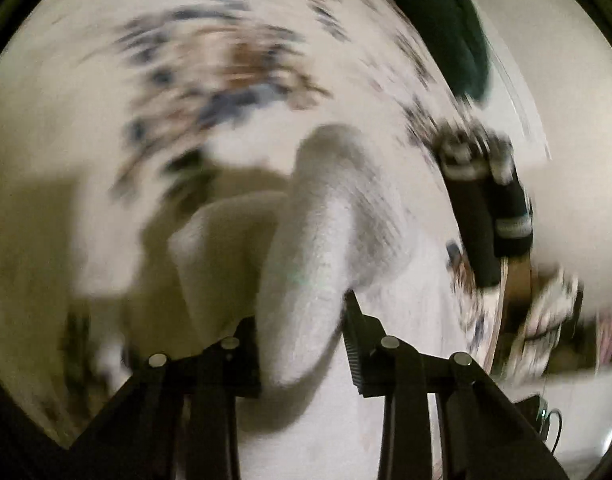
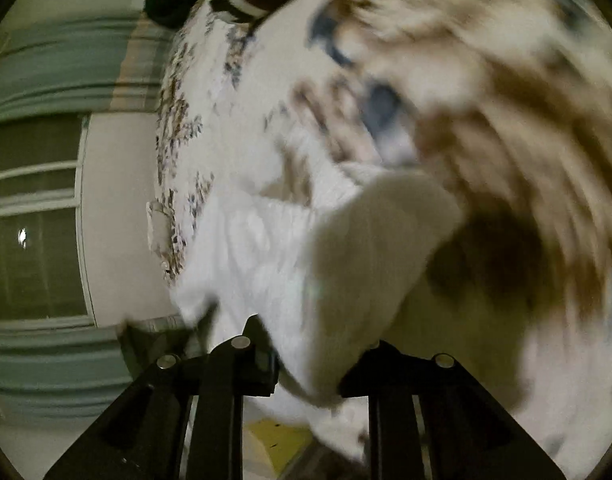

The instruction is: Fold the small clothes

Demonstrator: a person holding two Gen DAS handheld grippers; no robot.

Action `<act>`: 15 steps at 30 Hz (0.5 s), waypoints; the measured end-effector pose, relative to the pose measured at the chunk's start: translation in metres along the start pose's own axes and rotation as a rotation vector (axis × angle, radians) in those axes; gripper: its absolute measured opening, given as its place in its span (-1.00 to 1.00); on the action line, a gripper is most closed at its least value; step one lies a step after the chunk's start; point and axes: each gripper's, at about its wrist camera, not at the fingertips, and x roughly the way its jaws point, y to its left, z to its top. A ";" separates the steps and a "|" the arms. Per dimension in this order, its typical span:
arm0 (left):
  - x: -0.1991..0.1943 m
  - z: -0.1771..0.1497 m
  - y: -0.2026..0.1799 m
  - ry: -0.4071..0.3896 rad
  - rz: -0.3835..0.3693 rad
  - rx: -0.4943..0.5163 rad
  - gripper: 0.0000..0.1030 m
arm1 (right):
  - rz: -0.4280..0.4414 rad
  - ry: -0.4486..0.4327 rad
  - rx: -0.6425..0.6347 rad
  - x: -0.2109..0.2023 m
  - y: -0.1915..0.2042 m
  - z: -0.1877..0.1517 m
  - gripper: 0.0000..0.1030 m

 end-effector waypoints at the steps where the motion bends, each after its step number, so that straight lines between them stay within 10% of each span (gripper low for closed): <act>1: 0.004 0.006 -0.003 0.027 -0.003 0.035 -0.46 | -0.010 0.014 0.009 0.003 -0.004 -0.012 -0.59; 6: 0.017 0.034 0.000 0.167 -0.009 0.070 -0.22 | -0.108 0.179 0.045 0.036 -0.022 -0.035 -0.29; 8: -0.001 0.028 0.004 0.137 -0.004 0.050 0.17 | -0.162 0.201 -0.007 0.026 -0.019 -0.026 -0.04; 15: -0.043 -0.018 0.030 0.065 -0.028 -0.061 0.22 | -0.234 0.145 -0.166 -0.036 -0.001 0.011 0.49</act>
